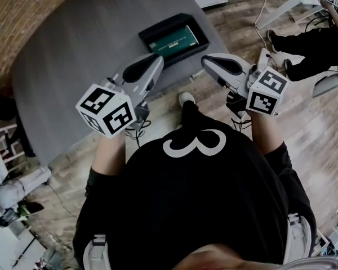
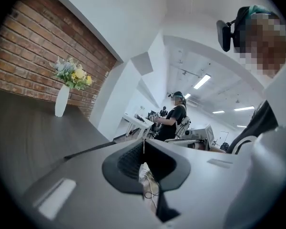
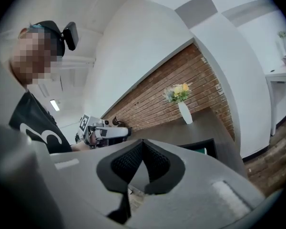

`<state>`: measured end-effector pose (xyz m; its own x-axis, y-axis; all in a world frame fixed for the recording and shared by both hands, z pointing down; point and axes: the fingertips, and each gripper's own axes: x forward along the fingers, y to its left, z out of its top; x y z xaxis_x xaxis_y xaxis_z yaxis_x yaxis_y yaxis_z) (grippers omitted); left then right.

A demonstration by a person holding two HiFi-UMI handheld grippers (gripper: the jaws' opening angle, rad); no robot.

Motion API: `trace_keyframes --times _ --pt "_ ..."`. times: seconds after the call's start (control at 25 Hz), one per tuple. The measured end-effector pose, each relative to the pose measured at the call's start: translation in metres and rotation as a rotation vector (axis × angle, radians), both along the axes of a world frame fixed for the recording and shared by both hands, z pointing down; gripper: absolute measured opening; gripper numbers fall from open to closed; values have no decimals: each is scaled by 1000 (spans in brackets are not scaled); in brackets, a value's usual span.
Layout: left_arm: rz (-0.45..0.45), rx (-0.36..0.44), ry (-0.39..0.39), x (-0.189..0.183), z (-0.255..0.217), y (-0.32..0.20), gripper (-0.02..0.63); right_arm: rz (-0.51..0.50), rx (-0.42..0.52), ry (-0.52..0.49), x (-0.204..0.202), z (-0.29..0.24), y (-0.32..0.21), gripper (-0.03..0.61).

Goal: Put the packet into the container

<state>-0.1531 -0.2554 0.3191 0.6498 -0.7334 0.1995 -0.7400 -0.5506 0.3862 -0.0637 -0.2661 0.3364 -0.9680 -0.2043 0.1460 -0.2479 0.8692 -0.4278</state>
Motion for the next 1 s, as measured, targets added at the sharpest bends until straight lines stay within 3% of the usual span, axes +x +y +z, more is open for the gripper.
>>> trace_keyframes --times 0.24,0.48,1.0 --pt "-47 -8 36 2 5 30 11 -47 53 27 -12 4 31 2" --pt "-74 20 -21 3 10 43 11 -80 120 38 -18 -1 49 0" --pt "-84 20 -57 8 16 52 11 -56 95 33 -15 4 47 0"
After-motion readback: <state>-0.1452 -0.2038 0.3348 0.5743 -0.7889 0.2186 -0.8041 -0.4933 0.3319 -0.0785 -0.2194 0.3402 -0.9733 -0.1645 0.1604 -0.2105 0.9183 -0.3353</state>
